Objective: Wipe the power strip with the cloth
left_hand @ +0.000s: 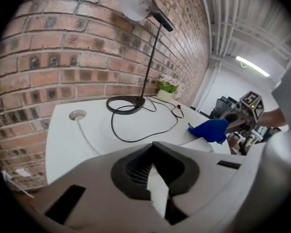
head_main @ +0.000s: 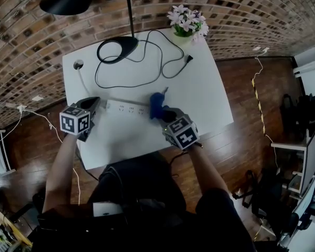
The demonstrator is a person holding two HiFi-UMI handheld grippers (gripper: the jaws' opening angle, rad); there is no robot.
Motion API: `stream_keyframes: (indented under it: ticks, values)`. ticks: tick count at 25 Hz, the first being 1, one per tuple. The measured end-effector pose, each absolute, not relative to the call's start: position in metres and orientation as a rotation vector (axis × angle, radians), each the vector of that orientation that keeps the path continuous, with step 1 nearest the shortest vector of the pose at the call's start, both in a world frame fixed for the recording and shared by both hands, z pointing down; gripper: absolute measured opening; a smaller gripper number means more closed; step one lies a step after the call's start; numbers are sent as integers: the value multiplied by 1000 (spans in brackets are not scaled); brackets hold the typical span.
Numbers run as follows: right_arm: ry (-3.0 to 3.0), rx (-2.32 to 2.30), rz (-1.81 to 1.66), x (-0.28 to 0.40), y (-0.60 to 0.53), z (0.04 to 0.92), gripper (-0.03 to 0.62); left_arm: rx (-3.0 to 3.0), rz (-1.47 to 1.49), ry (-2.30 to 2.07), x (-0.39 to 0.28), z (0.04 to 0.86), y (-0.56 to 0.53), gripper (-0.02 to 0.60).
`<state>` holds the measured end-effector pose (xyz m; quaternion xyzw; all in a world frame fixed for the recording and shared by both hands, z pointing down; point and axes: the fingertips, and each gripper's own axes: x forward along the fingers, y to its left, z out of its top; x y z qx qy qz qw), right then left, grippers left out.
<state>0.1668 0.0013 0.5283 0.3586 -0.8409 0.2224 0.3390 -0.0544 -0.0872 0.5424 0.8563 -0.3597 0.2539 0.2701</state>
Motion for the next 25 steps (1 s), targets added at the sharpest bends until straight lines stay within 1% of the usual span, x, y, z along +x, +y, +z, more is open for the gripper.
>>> stream_keyframes:
  ticks: [2, 4, 6, 7, 10, 13, 20, 25]
  values:
    - [-2209, 885, 571, 155, 4, 527, 55, 2385, 750, -870, -44, 542, -79, 14]
    - [-2217, 841, 567, 146, 8, 528, 55, 2485, 903, -787, -38, 549, -73, 19]
    - [-2210, 823, 567, 143, 12, 530, 55, 2550, 1034, -679, -32, 557, -67, 153]
    - [-2206, 823, 571, 143, 13, 532, 55, 2552, 1054, -618, -29, 560, -64, 184]
    - [-2201, 840, 591, 145, 16, 532, 55, 2500, 1030, -468, -18, 564, -60, 305]
    - [-2189, 859, 618, 152, 18, 533, 55, 2480, 1102, -360, -13, 575, -55, 322]
    - [-2144, 888, 676, 171, 27, 547, 55, 2488, 1197, -204, 5, 596, -48, 330]
    - [-2130, 892, 698, 179, 23, 550, 55, 2557, 1260, -174, 14, 597, -43, 351]
